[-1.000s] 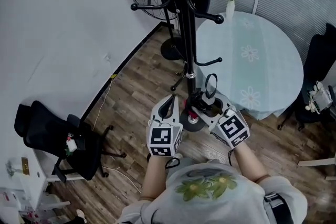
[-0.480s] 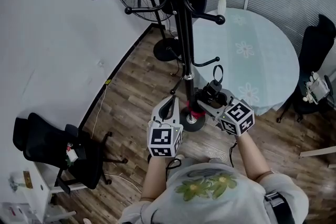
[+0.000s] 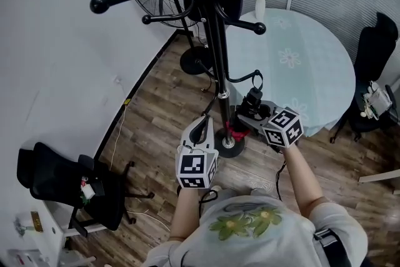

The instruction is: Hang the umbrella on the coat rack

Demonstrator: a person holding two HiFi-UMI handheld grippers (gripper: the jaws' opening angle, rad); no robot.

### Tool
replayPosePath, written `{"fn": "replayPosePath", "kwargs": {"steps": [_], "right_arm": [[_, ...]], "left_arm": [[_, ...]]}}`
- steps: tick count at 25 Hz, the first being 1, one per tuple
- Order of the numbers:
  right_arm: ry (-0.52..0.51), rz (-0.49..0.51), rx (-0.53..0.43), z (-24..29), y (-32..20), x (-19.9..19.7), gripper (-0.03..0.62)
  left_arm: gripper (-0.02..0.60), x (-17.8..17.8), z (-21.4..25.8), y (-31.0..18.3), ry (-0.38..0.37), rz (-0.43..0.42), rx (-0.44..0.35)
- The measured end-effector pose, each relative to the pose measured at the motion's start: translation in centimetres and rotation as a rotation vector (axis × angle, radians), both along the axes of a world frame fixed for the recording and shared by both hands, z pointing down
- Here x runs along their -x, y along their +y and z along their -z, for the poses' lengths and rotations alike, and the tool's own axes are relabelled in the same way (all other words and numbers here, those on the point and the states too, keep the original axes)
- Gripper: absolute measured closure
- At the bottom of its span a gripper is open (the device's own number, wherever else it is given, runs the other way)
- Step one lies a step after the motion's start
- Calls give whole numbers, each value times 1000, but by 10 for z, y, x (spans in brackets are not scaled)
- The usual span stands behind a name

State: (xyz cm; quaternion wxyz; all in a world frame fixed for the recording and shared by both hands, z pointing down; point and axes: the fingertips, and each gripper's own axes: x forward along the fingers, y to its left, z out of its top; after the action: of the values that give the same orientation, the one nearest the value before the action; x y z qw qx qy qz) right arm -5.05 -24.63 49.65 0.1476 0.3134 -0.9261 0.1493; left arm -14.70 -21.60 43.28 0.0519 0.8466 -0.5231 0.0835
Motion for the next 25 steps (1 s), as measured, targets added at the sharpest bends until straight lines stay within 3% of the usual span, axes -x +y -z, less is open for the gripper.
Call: {"fn": "replayPosePath", "kwargs": {"steps": [6,13,25], "right_arm": [[37,32,57,-21,-14,-7,387],[-39,63,155,-37,-22,-14,387],[-46,67,232,-65,-44,-27,387]], "left_arm": [[580,-5,-3,-4,-4,2,7],[580,-12,-4,-6,-9,12,14],[580,-6,-15,-4,-36,62,53]]}}
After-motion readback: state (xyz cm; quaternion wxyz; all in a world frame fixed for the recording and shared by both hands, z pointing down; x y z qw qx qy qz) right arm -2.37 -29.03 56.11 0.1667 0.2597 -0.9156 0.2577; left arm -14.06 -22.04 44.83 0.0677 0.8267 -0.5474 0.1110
